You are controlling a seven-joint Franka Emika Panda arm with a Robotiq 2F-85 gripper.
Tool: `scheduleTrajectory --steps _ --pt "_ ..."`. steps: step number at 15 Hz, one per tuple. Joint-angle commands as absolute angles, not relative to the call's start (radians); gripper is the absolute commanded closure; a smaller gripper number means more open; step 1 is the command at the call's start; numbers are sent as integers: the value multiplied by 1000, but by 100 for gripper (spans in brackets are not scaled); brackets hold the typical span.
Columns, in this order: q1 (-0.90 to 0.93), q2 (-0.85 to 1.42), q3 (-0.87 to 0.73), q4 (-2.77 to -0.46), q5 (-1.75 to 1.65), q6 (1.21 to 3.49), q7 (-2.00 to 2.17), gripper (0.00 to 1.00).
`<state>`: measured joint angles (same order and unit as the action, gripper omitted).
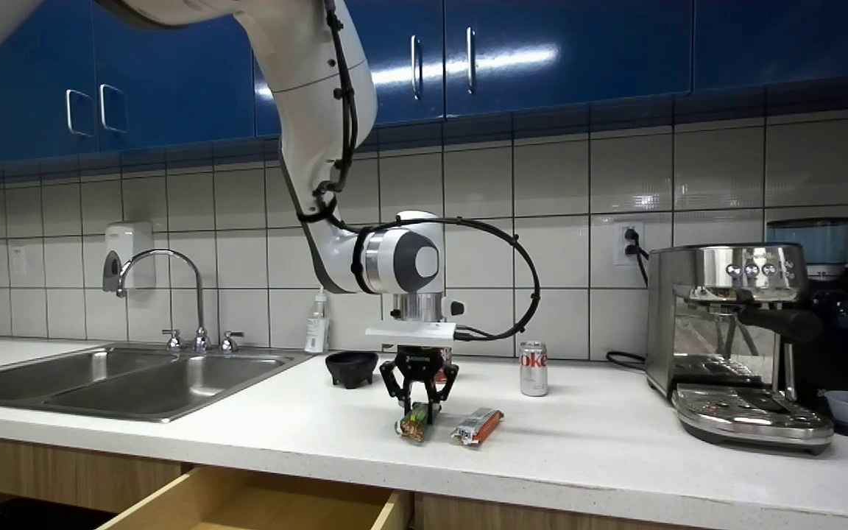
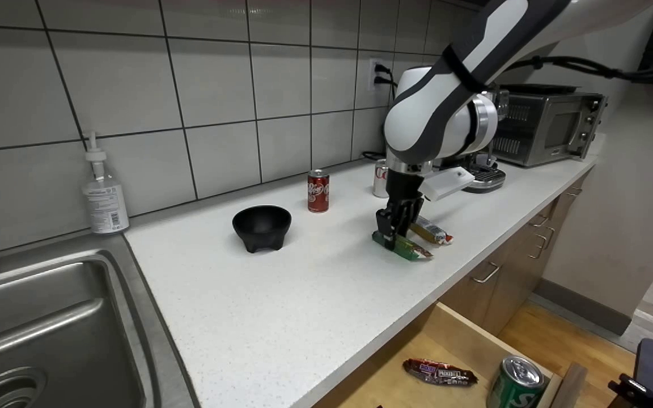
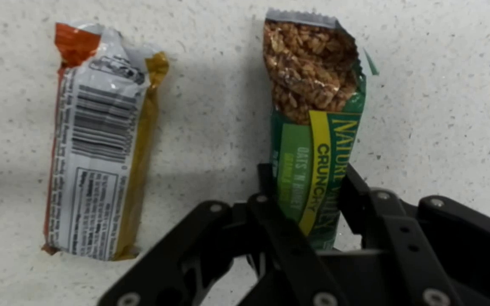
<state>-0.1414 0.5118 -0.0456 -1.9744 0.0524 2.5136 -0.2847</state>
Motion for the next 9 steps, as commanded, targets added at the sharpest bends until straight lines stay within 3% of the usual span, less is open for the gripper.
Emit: scheduleTrajectory --steps 1,9 --pt "-166 507 -20 -1961 68 2498 -282 85" --pt "-147 446 -18 -2035 49 2529 -273 85"
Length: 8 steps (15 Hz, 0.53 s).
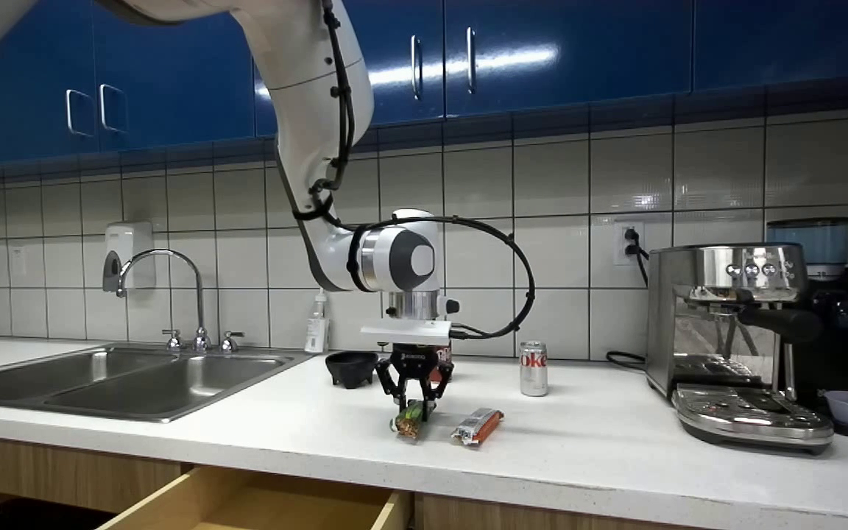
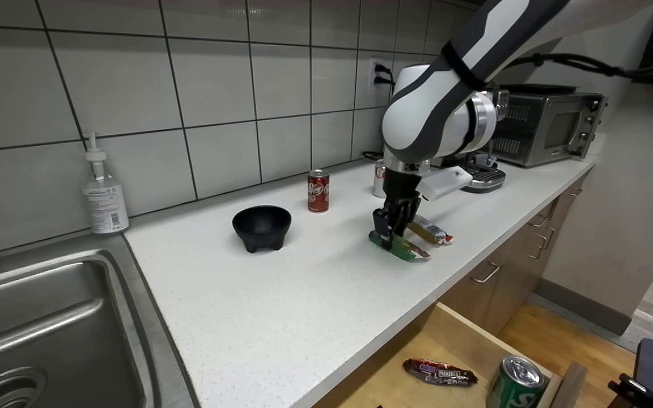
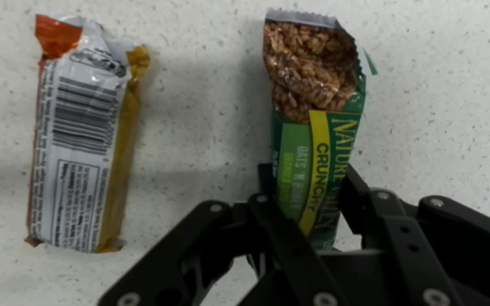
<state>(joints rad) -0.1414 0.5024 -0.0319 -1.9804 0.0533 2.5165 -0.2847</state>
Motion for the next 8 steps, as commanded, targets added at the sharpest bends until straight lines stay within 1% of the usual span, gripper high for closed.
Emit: scheduleTrajectory --steps 1,8 --pt "-143 437 -19 -2046 45 2531 -270 85" --pt "-85 365 -43 -2150 -21 2530 -206 85"
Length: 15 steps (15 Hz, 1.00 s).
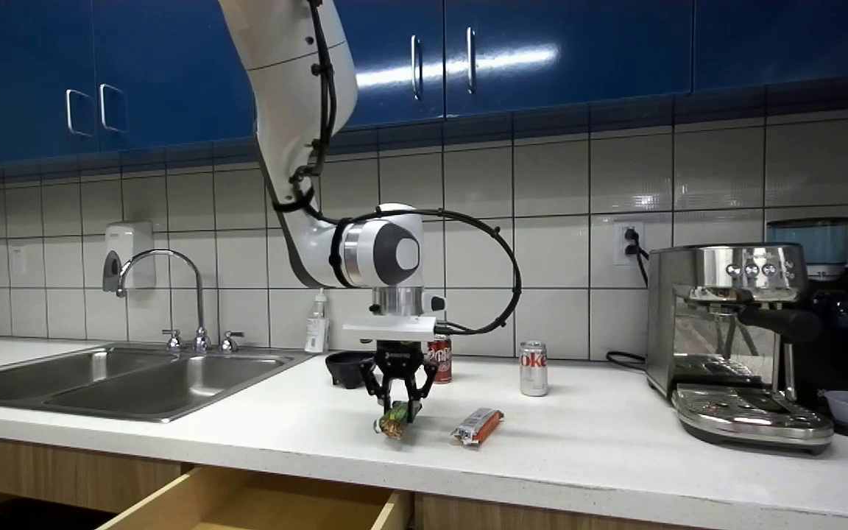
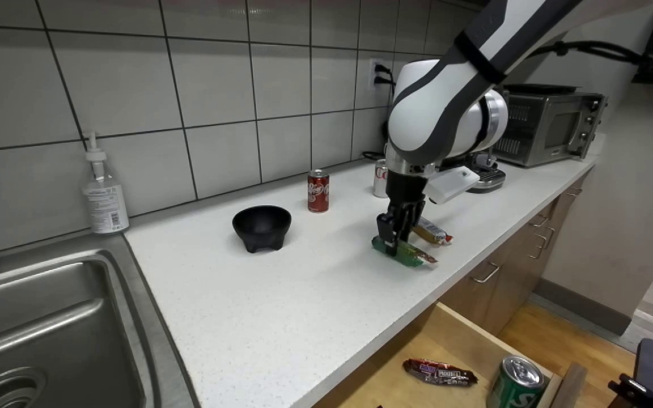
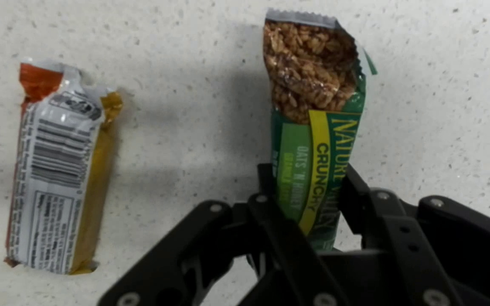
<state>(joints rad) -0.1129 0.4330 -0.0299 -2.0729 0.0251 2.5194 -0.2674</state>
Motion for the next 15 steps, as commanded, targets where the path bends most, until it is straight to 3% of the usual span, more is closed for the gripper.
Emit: scheduleTrajectory --steps 1,15 --pt "-75 354 -46 -2166 -34 2529 -187 85" --pt "55 193 -68 -2435 -180 2549 181 85"
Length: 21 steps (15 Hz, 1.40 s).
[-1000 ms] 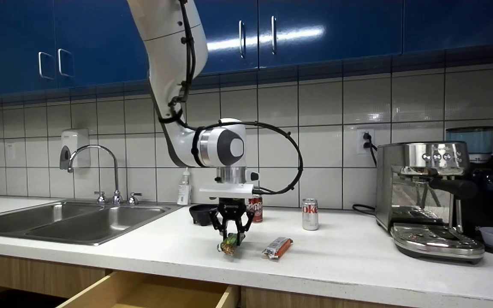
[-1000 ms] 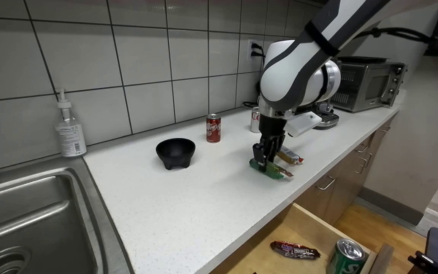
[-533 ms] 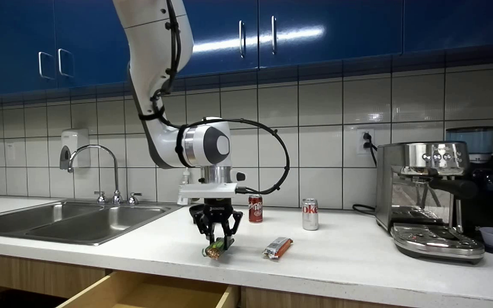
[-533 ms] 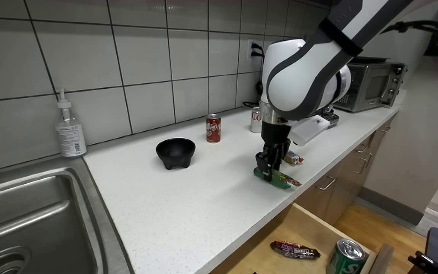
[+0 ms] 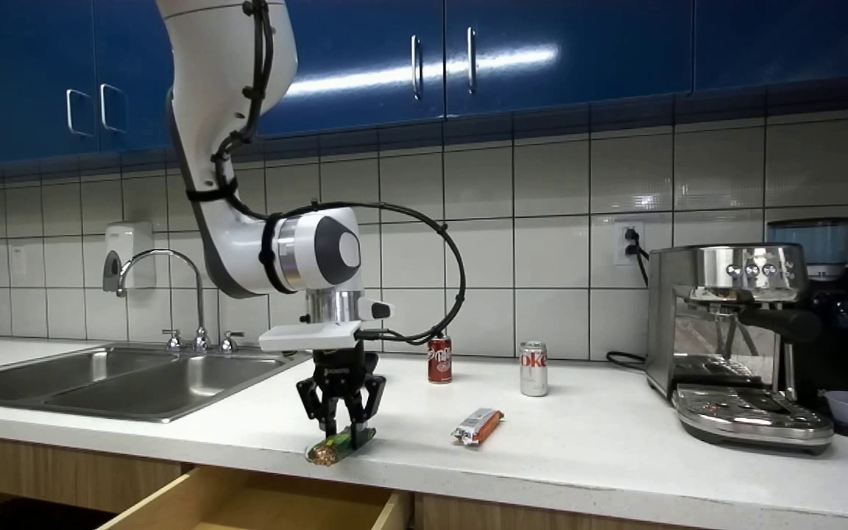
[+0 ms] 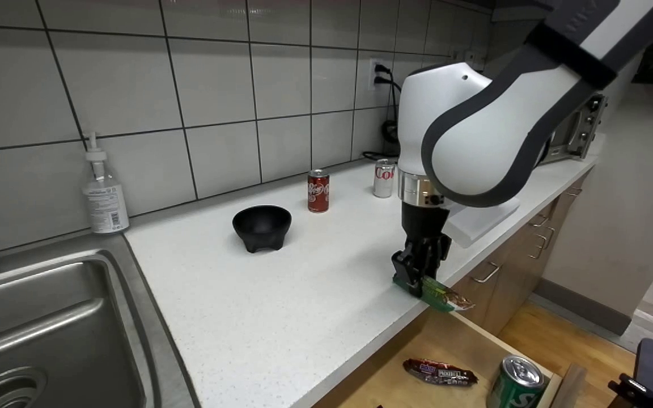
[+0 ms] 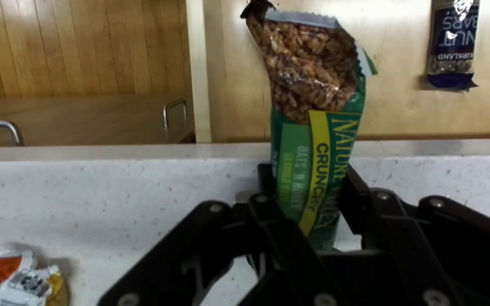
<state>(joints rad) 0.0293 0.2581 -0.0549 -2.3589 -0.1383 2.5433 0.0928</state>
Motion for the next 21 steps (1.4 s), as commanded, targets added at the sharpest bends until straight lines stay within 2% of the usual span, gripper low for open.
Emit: scheduleTrajectory --steps 1,12,20,21 --pt "60 185 -67 -2450 -184 2548 203 85" --pt "60 137 -64 -2565 -184 2559 333 85" --pt "56 154 -69 -2564 -174 2547 333 85" --pt "57 156 -68 -2562 -174 2546 333 35"
